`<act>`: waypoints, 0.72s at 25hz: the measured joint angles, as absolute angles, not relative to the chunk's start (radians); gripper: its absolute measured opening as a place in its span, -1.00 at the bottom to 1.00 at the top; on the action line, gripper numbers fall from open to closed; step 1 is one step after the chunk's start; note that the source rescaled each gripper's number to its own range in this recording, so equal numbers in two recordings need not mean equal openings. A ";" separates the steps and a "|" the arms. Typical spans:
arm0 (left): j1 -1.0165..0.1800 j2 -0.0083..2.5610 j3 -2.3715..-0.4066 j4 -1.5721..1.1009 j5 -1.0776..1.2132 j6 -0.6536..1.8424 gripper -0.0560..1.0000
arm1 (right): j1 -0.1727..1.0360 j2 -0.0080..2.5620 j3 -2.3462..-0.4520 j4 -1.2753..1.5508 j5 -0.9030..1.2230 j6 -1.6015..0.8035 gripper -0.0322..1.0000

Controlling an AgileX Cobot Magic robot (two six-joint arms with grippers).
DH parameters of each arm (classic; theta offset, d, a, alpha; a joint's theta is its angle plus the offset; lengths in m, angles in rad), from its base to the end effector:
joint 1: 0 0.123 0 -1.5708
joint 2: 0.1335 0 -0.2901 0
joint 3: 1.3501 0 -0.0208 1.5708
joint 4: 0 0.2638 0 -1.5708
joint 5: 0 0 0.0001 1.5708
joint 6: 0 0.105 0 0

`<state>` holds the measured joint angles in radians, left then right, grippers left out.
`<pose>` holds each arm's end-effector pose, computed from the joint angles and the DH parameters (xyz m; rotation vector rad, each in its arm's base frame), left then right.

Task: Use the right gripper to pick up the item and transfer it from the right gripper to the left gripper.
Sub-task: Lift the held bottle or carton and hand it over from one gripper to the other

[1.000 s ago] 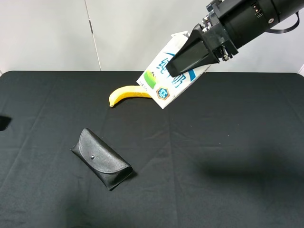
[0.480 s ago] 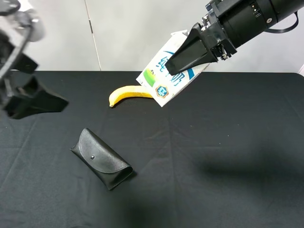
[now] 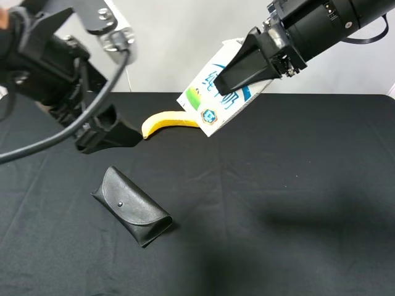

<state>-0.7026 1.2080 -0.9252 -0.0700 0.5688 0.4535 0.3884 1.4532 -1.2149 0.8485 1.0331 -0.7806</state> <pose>0.2055 -0.1792 0.3020 1.2372 1.9883 -0.1971 0.2637 0.1811 0.3269 -1.0296 2.2429 0.9432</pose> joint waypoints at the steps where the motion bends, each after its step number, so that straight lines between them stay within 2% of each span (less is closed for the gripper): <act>1: -0.715 1.218 -0.937 -0.070 0.567 0.453 1.00 | 0.388 1.453 -1.215 0.848 1.026 -0.773 -0.84; 11: -0.814 1.324 -0.971 -0.070 0.479 0.454 1.00 | 0.388 1.453 -1.215 0.872 1.013 -0.707 -0.84; 18: -0.826 1.341 -0.971 -0.072 0.367 0.455 1.00 | 0.388 1.453 -1.215 0.901 1.010 -0.687 -0.84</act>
